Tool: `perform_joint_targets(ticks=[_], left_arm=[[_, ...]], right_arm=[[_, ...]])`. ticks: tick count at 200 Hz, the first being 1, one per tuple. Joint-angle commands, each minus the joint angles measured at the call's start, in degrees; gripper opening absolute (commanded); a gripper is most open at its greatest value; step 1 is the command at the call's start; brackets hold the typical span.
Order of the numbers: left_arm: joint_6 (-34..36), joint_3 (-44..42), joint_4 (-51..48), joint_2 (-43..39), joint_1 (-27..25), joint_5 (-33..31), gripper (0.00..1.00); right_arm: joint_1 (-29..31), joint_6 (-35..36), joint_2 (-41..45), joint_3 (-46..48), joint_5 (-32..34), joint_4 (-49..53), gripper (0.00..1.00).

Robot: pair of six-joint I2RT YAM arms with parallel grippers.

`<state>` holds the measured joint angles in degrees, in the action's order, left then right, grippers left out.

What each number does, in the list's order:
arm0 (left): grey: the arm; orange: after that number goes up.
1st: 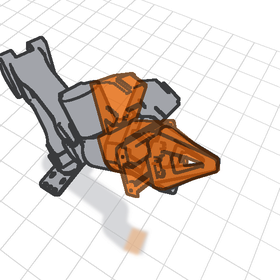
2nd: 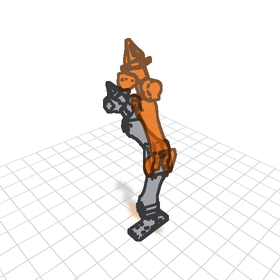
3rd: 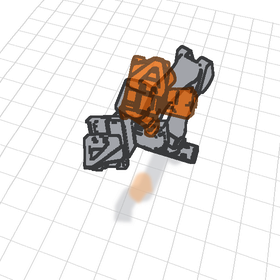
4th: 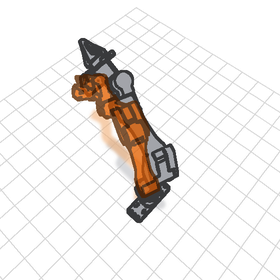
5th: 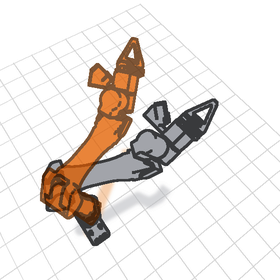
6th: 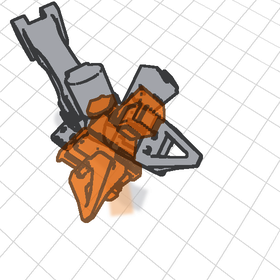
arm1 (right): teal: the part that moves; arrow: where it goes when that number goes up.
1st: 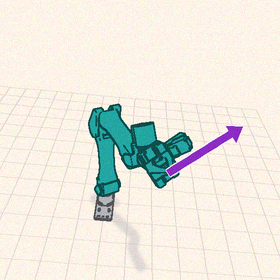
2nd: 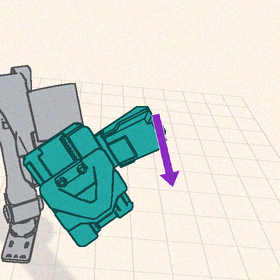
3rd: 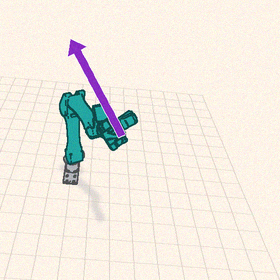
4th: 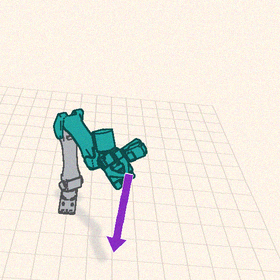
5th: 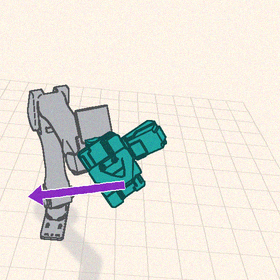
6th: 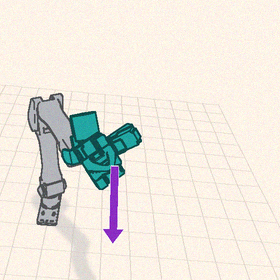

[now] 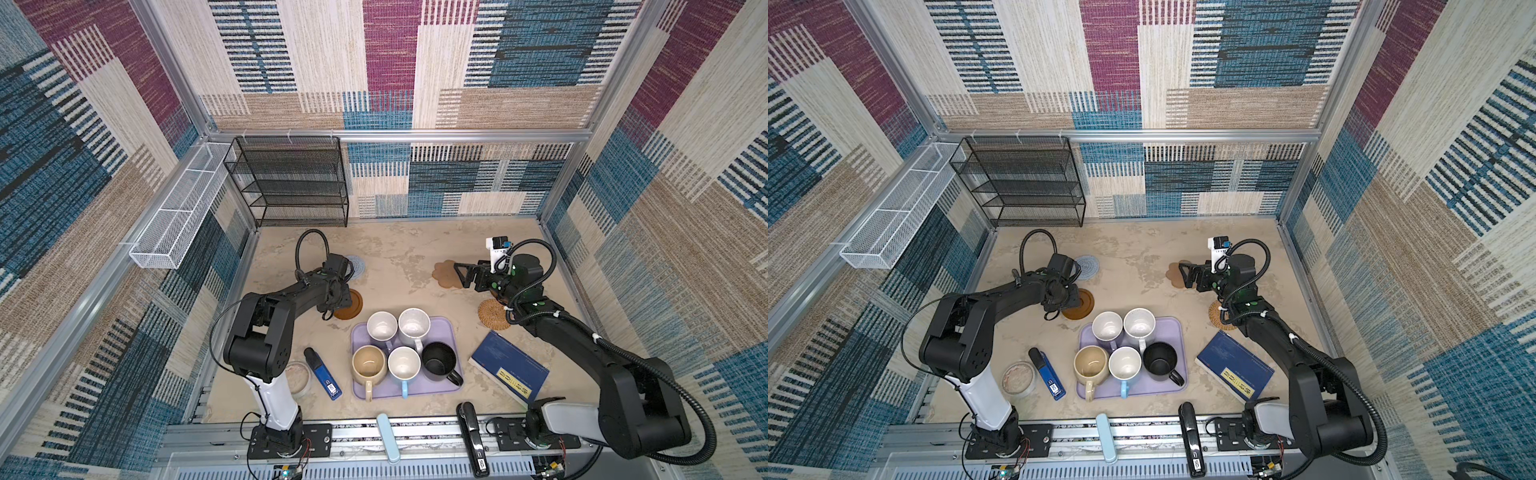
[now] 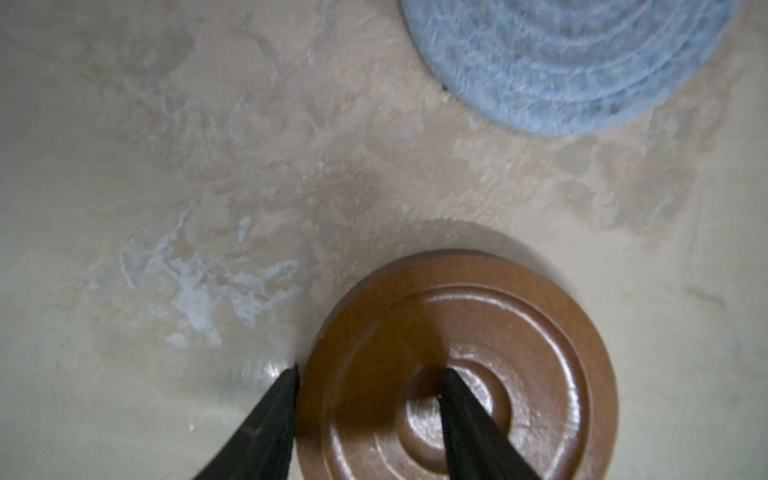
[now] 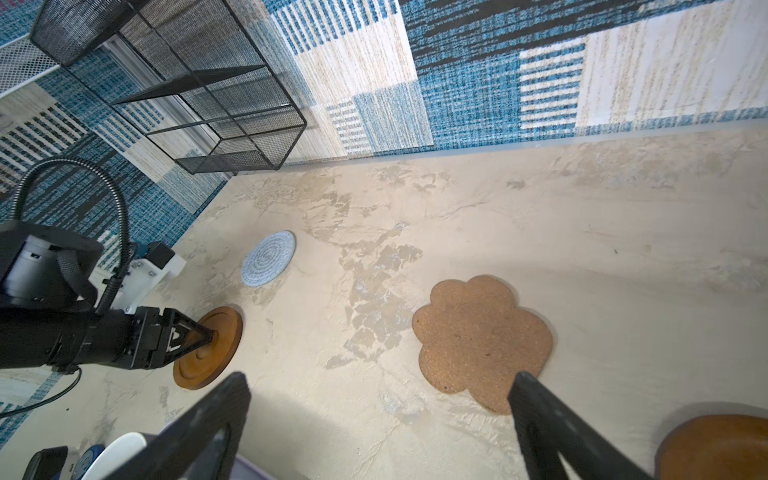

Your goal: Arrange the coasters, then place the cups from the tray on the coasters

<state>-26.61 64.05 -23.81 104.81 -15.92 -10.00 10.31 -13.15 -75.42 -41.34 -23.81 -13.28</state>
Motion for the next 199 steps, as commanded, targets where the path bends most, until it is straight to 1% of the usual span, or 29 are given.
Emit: perform_joint_targets(ticks=[1,9,18,31,43,66,81,95,125,142,150,164,199], left_arm=[[0.63,1.68,-3.30,2.26,0.14,-2.66,0.50],[0.34,2.43,-3.40,2.65,0.28,-3.15,0.48],[0.33,3.43,-3.55,3.02,0.49,-3.47,0.45],[0.08,5.20,-4.12,3.83,0.92,-3.76,0.43],[0.20,6.84,-4.81,4.80,1.35,-3.95,0.42],[0.07,9.98,-7.07,6.62,1.97,-5.92,0.40],[-0.11,10.65,-7.46,6.96,2.52,-6.50,0.40],[-0.11,11.07,-7.56,6.99,3.17,-5.66,0.39],[-0.37,9.77,-7.14,5.22,3.27,-6.04,0.39],[-0.22,9.16,-6.97,4.36,3.52,-6.81,0.41],[0.01,9.16,-6.53,4.43,3.91,-5.74,0.41],[0.50,8.74,-4.41,4.35,4.62,-2.09,0.44],[0.55,9.36,-3.61,4.70,4.94,-1.35,0.47]], right_arm=[[1.98,4.54,-3.83,-5.27,-11.65,4.67,1.00],[4.30,5.96,-5.83,-8.66,-10.10,8.74,1.00],[7.29,7.42,-7.59,-10.94,-7.23,10.95,1.00],[10.59,7.35,-8.88,-11.86,-3.52,10.01,1.00],[12.80,6.91,-10.54,-13.08,-3.25,9.65,0.99],[16.98,7.41,-14.28,-16.93,1.12,11.43,0.98],[18.99,7.43,-16.25,-18.49,2.12,11.75,0.98],[19.96,7.28,-17.44,-19.20,2.40,11.56,0.98],[21.02,6.38,-19.74,-21.24,3.43,11.87,0.98],[21.63,5.98,-20.84,-22.47,3.90,11.87,0.99],[21.98,5.77,-21.36,-23.13,4.06,11.87,0.99],[22.61,5.54,-22.44,-24.38,4.04,12.20,0.99],[23.97,5.00,-23.64,-25.54,5.25,12.49,0.99]])
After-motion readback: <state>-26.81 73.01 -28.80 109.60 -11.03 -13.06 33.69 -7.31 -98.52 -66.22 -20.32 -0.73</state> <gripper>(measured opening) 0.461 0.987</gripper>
